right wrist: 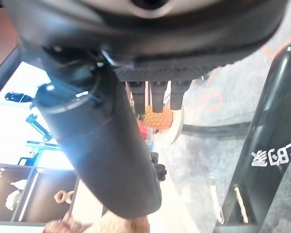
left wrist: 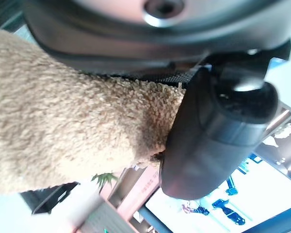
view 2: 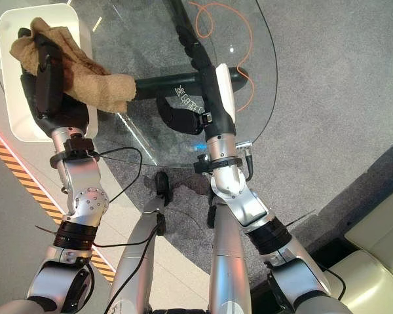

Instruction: Wipe the table with a cloth and put it in the basket.

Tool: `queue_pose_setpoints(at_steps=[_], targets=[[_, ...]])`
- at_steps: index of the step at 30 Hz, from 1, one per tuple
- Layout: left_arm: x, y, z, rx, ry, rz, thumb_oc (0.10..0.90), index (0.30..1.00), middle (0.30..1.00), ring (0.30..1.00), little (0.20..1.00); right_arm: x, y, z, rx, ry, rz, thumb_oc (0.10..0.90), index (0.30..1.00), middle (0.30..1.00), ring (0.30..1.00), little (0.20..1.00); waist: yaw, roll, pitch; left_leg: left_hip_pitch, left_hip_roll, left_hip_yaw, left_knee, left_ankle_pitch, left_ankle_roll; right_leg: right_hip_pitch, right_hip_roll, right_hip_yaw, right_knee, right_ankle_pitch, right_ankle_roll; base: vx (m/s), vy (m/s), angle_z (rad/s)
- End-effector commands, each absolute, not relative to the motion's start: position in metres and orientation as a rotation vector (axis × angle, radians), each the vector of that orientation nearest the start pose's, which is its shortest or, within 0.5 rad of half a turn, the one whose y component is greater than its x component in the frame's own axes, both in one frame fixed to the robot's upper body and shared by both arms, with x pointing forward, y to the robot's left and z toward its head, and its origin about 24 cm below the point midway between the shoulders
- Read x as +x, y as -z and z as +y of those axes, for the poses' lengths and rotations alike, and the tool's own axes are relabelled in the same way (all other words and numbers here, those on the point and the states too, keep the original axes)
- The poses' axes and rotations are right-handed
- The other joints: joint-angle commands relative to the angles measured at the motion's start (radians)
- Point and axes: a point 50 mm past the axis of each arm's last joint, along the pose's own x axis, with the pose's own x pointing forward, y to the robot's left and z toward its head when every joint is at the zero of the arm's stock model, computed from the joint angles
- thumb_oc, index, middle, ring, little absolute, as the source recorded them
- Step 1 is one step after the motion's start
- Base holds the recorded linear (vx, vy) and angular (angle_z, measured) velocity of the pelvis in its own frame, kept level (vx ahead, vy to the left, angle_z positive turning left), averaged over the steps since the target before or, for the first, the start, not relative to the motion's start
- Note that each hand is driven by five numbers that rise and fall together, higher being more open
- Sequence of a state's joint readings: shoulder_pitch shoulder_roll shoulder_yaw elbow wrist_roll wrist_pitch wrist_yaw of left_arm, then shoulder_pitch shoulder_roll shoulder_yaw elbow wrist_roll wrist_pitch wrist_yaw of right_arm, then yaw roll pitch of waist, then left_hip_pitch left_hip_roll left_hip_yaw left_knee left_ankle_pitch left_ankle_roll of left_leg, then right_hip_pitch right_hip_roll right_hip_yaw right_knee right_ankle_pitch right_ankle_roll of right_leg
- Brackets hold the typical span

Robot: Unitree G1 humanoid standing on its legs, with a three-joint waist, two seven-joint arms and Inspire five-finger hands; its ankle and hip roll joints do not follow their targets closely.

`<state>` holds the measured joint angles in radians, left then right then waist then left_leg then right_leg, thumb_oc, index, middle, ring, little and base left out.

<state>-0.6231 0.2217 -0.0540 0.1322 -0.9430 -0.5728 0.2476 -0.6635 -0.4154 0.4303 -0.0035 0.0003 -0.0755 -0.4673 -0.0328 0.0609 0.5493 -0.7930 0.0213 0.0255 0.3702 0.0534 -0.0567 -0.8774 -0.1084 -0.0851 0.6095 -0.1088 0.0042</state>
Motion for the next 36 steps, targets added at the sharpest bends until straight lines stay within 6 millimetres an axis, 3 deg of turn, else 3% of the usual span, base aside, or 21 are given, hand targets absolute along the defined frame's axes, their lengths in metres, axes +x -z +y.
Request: queue_pose_setpoints(at_steps=[1, 6, 17, 27, 36], targets=[[0.292, -0.289, 0.203, -0.736, -0.104, -1.244, 0.100, 0.300, 0.300, 0.300, 0.200, 0.289, -0.268, -0.089, -0.237, -0.024, -1.067, 0.800, 0.900, 0.900, 0.900, 0.900, 0.009, -0.003, -0.029, 0.009, -0.061, 0.049, 0.069, -0.100, 0.023, 0.034, 0.062, -0.045, -0.055, -0.034, -0.002, 0.00, 0.000, 0.00], [0.297, -0.286, 0.214, -0.658, -0.234, -1.227, 0.100, 0.300, 0.300, 0.300, 0.200, 0.294, -0.264, -0.098, -0.238, 0.031, -1.052, 0.800, 0.900, 0.900, 0.900, 0.900, 0.004, -0.001, -0.029, 0.010, -0.059, 0.052, 0.071, -0.103, 0.020, 0.033, 0.061, -0.042, -0.054, -0.037, -0.003, 0.00, 0.020, -0.02], [0.316, -0.273, 0.260, -0.568, -0.494, -1.127, 0.100, 0.300, 0.300, 0.300, 0.200, 0.325, -0.224, -0.159, -0.248, 0.405, -0.856, 0.800, 0.900, 0.900, 0.900, 0.900, -0.020, 0.006, -0.029, 0.014, -0.046, 0.064, 0.069, -0.111, 0.017, 0.030, 0.059, -0.030, -0.056, -0.048, -0.005, 0.00, 0.033, -0.01], [0.320, -0.288, 0.299, -0.442, -0.667, -1.081, 0.100, 0.300, 0.300, 0.300, 0.200, 0.345, -0.183, -0.225, -0.184, 0.663, -0.616, 0.800, 0.900, 0.900, 0.900, 0.900, -0.027, 0.004, -0.029, 0.002, -0.033, 0.065, 0.073, -0.118, 0.016, 0.018, 0.068, -0.023, -0.056, -0.049, -0.005, 0.00, 0.000, 0.00], [0.321, -0.307, 0.322, -0.305, -0.838, -1.032, 0.100, 0.300, 0.300, 0.300, 0.200, 0.344, -0.144, -0.259, -0.208, 0.803, -0.443, 0.800, 0.900, 0.900, 0.900, 0.900, -0.039, -0.003, -0.029, -0.017, -0.021, 0.066, 0.089, -0.129, 0.018, 0.006, 0.079, -0.015, -0.051, -0.052, -0.009, 0.00, 0.000, 0.00]])
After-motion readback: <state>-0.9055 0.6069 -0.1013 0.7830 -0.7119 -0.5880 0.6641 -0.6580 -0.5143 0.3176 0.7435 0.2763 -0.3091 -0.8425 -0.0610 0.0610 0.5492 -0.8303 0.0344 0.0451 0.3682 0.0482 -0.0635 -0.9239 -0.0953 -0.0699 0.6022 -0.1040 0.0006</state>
